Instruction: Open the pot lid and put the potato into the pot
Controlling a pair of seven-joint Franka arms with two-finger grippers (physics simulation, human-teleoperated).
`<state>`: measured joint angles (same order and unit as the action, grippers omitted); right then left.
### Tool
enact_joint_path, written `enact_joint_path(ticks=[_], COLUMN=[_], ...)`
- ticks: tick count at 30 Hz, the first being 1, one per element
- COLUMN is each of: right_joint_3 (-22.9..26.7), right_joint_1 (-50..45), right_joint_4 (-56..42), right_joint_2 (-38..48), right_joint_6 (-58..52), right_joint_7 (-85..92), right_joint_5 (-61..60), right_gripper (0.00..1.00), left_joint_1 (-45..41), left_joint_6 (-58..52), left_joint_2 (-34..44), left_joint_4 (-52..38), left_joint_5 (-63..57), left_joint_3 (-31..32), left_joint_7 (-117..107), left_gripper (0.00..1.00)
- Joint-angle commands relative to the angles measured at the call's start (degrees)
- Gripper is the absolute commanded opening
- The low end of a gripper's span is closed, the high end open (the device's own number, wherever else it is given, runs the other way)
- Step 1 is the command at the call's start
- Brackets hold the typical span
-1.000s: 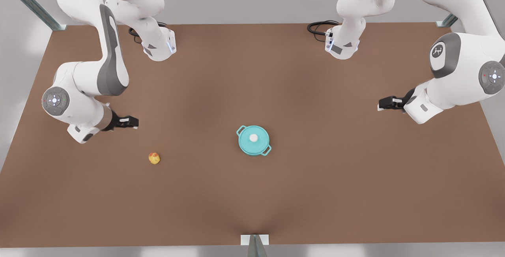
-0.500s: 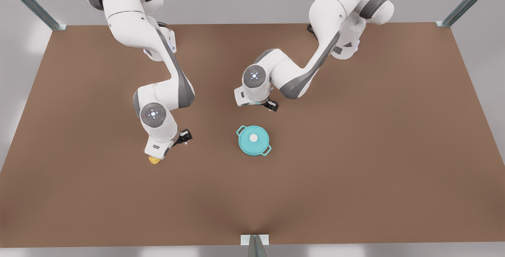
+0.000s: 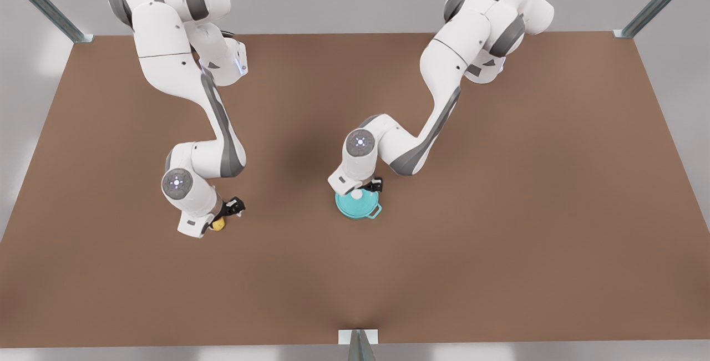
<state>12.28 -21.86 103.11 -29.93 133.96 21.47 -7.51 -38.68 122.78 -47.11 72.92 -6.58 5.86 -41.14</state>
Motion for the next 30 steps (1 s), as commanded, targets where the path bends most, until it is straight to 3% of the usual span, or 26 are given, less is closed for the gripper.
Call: enact_joint_path(ticks=[1, 8, 9, 10, 11, 13, 15, 17, 20, 24, 27, 30], right_joint_3=[0.03, -0.06, -0.06, -0.06, -0.06, -0.15, -0.06, 0.03, 0.29, 0.47, 0.38, 0.03], right_joint_1=[0.85, 2.70, 2.70, 2.70, 2.70, 2.70, 2.79, 2.88, 2.88, 4.72, 4.72, 4.28], right_joint_4=[-0.01, 1.74, 2.19, 2.19, 2.19, 2.19, 2.45, 3.42, 3.86, 4.03, 4.12, 4.47], right_joint_2=[-0.57, -1.27, -1.71, -2.15, -2.24, -3.29, -4.17, -4.26, -4.96, -6.37, -7.42, -7.25], right_joint_6=[3.32, 3.23, 3.59, 3.67, 3.67, 4.90, 6.05, 6.58, 8.24, 9.12, 9.12, 9.04], right_joint_7=[22.83, 28.63, 28.98, 29.07, 29.16, 29.42, 29.60, 29.60, 30.39, 30.39, 30.12, 29.60], right_joint_5=[-0.49, -0.58, -0.49, -0.58, -0.49, -0.58, -0.49, -0.58, -0.58, -1.63, -2.86, -4.45], right_gripper=[1.00, 1.00, 1.00, 1.00, 1.00, 1.00, 1.00, 1.00, 1.00, 1.00, 1.00, 1.00], left_joint_1=[-0.08, -0.17, -0.17, -0.17, -0.17, -0.17, -0.17, -0.17, 0.27, 11.69, 20.31, 20.40], left_joint_6=[5.98, 6.33, 6.33, 6.33, 6.33, 6.42, 6.33, 5.54, 0.27, -6.77, 3.59, 10.28], left_joint_2=[-0.96, -1.84, -1.84, -1.84, -2.19, -2.55, -2.55, -2.19, -1.23, -0.35, -3.95, -7.73], left_joint_4=[0.03, 0.73, 0.64, 0.64, 0.64, 0.64, 0.64, 0.55, -0.06, -2.70, -2.52, -2.78], left_joint_5=[-0.18, -1.59, -1.76, -1.68, -1.76, -1.77, -1.77, -1.85, -2.12, -2.12, -2.12, -2.12], left_joint_3=[-0.15, -0.06, -0.06, -0.06, -0.06, -0.06, -0.06, -0.06, -0.41, -0.50, -0.85, -1.38], left_joint_7=[-17.48, -17.66, -17.66, -17.74, -17.74, -17.57, -17.48, -15.81, -10.80, 19.24, 39.47, 39.47], left_gripper=[1.00, 1.00, 0.94, 0.81, 0.73, 0.72, 0.52, 0.44, 0.44, 0.44, 0.44, 0.44])
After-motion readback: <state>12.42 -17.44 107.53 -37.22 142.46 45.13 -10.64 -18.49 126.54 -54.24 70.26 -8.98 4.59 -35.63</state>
